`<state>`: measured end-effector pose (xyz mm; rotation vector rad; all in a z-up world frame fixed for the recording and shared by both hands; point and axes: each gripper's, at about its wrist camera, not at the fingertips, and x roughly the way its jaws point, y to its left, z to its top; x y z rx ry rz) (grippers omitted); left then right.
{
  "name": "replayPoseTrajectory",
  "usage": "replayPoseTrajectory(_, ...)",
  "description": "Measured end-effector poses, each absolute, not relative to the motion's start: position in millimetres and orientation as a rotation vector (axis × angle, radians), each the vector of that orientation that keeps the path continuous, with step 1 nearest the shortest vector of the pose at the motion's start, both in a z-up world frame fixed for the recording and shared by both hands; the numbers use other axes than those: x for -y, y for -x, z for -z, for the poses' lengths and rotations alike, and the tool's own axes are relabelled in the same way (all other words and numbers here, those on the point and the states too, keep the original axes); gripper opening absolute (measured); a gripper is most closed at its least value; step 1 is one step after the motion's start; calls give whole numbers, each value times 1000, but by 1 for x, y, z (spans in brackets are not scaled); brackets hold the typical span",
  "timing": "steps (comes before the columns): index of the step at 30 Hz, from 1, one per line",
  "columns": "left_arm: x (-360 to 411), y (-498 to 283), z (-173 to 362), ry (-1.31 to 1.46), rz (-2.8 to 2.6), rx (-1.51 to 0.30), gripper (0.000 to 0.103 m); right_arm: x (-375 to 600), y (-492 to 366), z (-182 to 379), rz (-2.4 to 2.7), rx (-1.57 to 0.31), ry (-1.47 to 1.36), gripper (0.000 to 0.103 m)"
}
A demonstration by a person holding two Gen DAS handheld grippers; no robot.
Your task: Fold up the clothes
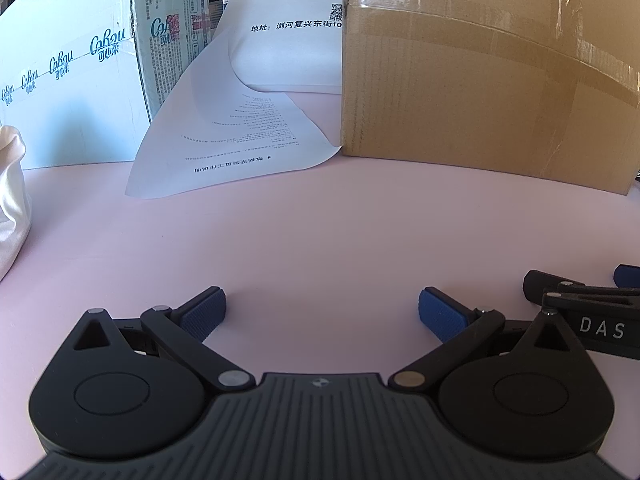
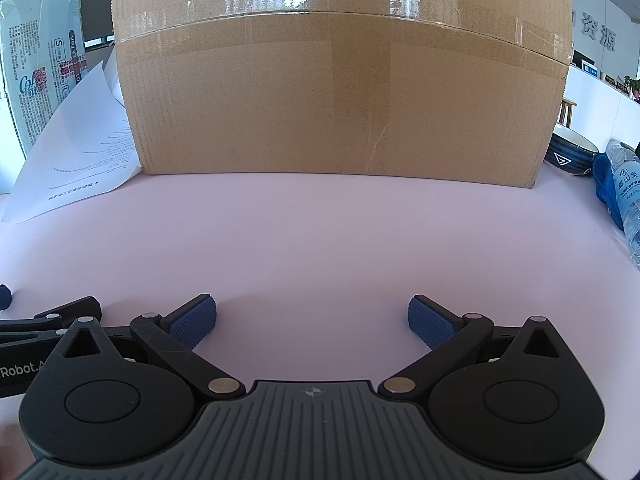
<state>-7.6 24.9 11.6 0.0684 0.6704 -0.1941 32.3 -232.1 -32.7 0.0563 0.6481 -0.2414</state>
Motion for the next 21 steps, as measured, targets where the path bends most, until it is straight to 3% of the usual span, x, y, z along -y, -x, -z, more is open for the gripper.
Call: replayPoseTrajectory(21,-27,8,-12,-70,195,-671,103,232,-32,32,242,-648,-56,103)
